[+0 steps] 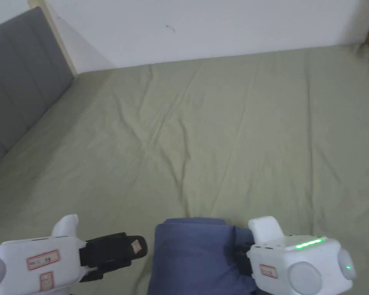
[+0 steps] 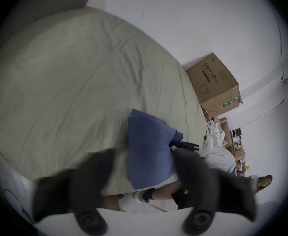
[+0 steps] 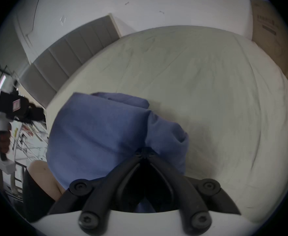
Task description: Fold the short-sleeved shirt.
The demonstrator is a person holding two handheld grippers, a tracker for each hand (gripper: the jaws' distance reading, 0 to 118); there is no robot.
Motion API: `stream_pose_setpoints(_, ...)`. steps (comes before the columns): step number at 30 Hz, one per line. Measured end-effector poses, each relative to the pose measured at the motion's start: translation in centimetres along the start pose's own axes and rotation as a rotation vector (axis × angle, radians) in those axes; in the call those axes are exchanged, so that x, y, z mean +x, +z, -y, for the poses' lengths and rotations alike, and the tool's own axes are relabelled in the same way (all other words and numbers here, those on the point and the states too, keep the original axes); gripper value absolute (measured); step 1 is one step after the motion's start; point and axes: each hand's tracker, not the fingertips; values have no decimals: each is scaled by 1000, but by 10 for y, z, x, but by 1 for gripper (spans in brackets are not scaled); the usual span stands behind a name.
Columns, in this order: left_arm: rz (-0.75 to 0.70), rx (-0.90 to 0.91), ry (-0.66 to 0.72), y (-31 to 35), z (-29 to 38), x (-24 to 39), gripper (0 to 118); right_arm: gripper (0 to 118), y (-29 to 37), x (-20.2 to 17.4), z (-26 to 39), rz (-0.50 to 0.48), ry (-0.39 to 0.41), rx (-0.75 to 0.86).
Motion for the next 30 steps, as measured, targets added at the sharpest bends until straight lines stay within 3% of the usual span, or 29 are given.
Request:
stream_pose_setpoints(1,28,-37,2,-13,-3,-8,105,0,3,3,1,-13,-5,-8)
stream_pose_setpoints(2,60,-57,4,-23,-4,-10,116,0,4,5,3,-9,0,-9)
stream_pose_setpoints(5,137,-104,-5,-64,-10,-17,117,0,9,11,7,-8,25,-8)
stream_pose_setpoints(7,83,-170,-16,-93,-13,-15,115,0,11,9,7,-3,32,-5)
stream_pose_setpoints(8,78,-215,-13,-106,-13,-12,107,0,12,9,8,-1,32,-3)
stream_pose_setpoints(10,143,-244,-47,-117,-7,5,28,0,16,9,10,3,33,2)
stream_pose_setpoints(13,124,-226,-158,-103,-8,18,26,0,28,7,13,18,44,10)
stream_pose_setpoints(16,130,-224,-144,-77,-24,11,25,0,52,-3,16,-7,29,62)
stream_pose_setpoints(19,-55,-221,-278,-40,-53,-11,25,0,71,-1,17,-20,20,101)
stream_pose_setpoints(21,-194,-226,-295,-16,-78,-43,25,0,81,-4,15,-29,23,118)
stream_pose_setpoints(27,-802,-216,-419,42,-153,-117,25,0,107,-37,3,-49,56,158)
stream_pose_setpoints(30,-959,-185,-457,62,-179,-143,25,0,113,-48,0,-44,78,161)
